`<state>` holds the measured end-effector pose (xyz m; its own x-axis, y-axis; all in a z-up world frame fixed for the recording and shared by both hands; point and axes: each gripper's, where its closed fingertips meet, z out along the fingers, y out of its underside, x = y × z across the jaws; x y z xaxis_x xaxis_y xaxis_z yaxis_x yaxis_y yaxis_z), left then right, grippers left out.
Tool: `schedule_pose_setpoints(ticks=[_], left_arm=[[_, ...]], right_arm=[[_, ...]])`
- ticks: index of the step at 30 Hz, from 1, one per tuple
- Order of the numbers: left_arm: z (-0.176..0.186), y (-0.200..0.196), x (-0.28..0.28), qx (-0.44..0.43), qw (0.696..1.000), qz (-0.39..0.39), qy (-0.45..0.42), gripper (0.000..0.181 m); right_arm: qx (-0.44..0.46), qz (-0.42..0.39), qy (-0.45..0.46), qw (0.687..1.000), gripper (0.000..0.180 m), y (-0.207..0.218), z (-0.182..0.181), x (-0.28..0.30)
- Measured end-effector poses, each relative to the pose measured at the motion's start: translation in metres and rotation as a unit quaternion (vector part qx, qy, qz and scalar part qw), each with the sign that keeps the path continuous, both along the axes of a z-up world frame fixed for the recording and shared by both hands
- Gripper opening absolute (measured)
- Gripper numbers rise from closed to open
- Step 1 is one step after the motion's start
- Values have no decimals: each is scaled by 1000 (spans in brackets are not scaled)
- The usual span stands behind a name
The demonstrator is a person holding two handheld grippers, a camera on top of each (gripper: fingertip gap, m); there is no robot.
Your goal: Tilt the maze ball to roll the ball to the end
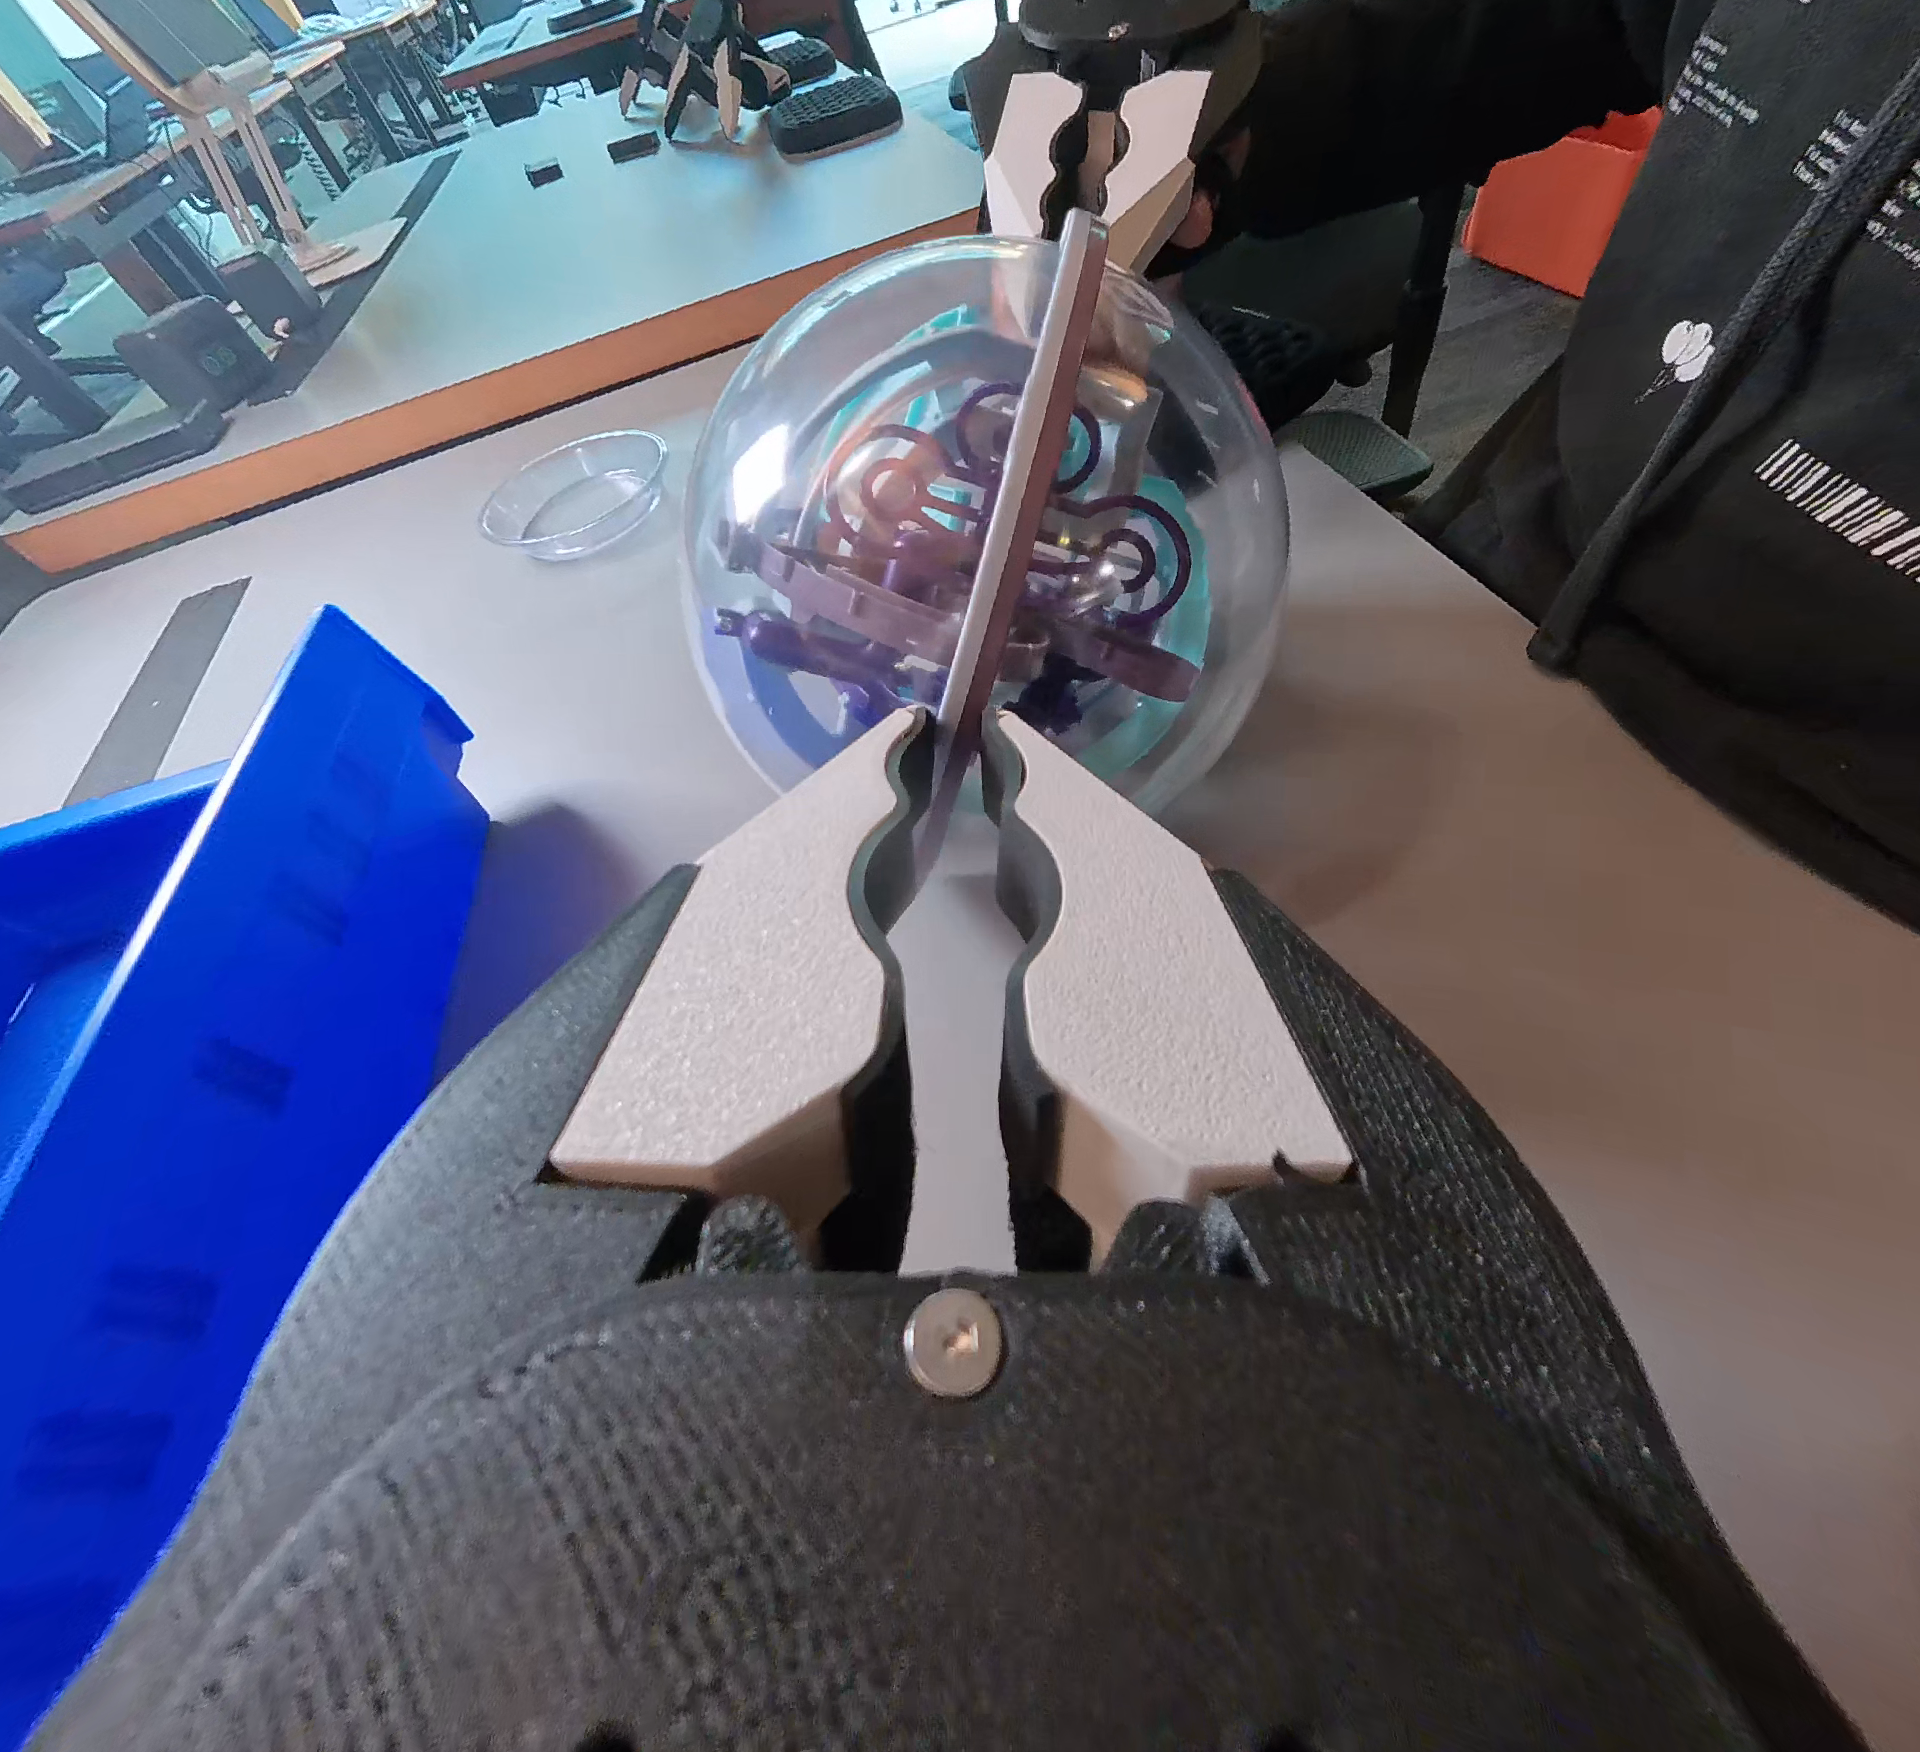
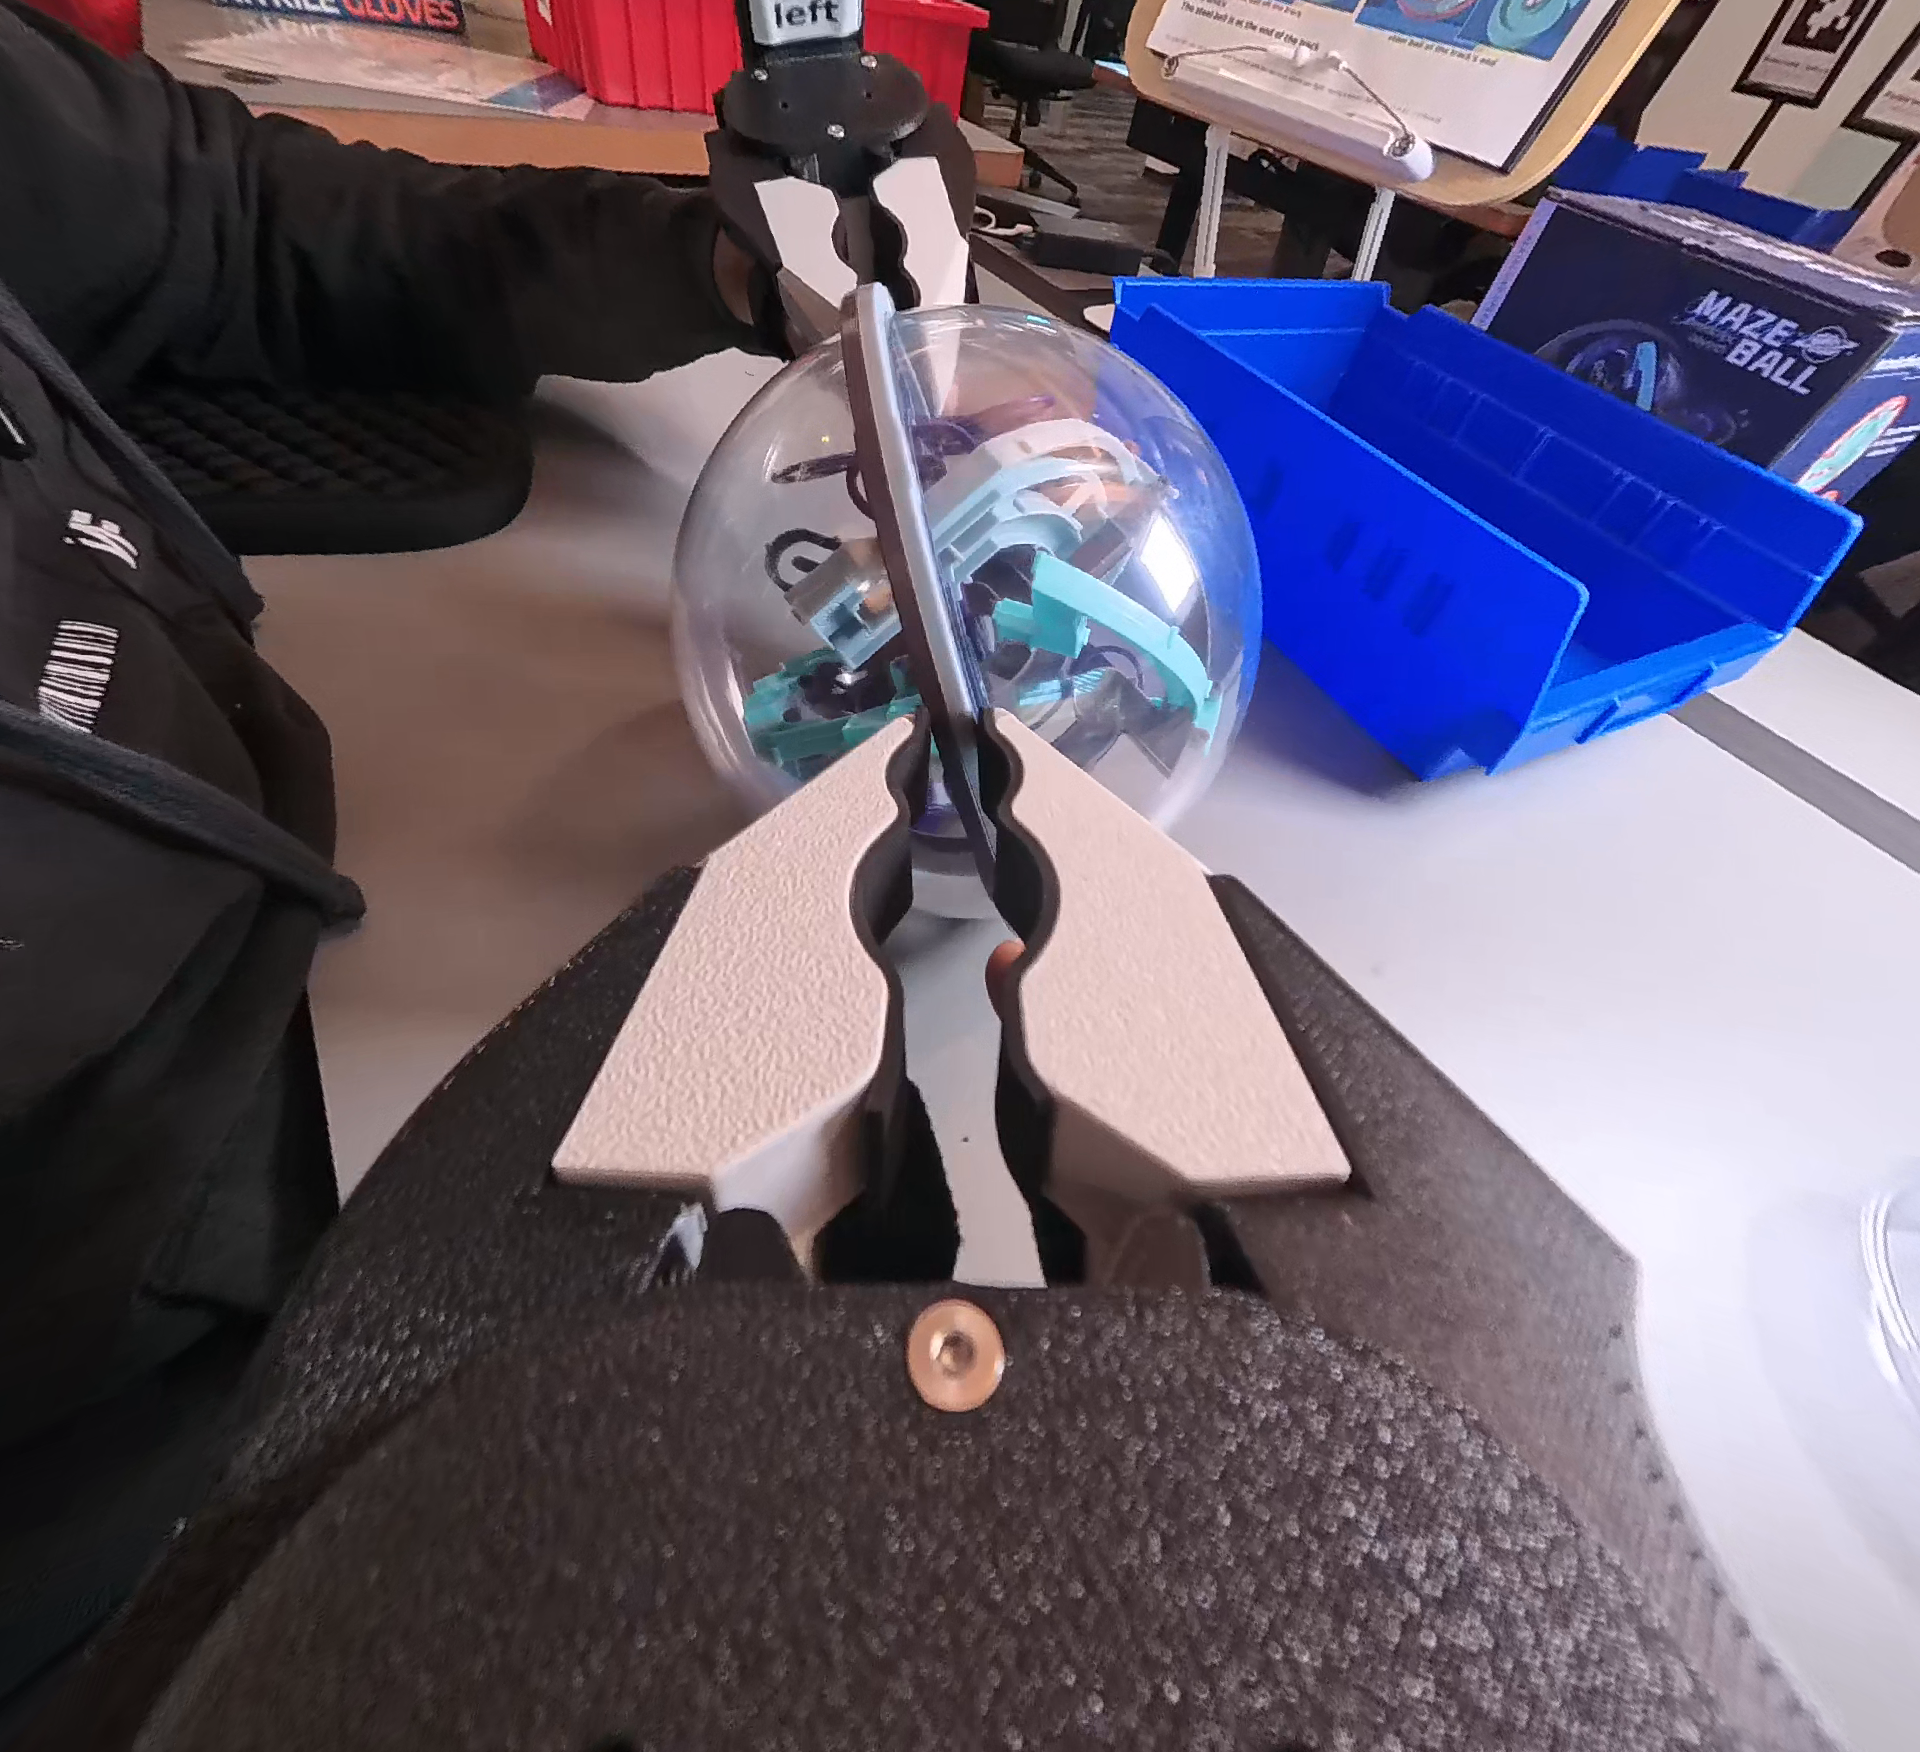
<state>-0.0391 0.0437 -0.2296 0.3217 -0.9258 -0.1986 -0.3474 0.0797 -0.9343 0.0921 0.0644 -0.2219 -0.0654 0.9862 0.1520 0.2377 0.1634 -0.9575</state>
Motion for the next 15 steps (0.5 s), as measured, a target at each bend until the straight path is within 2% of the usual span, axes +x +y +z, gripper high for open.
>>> schedule_pose_setpoints(ticks=[15], left_arm=[[6, -1, 0, -2, 1000, 8, 9, 7]], right_arm=[[10, -17, -14, 1000, 7, 11, 4, -3]])
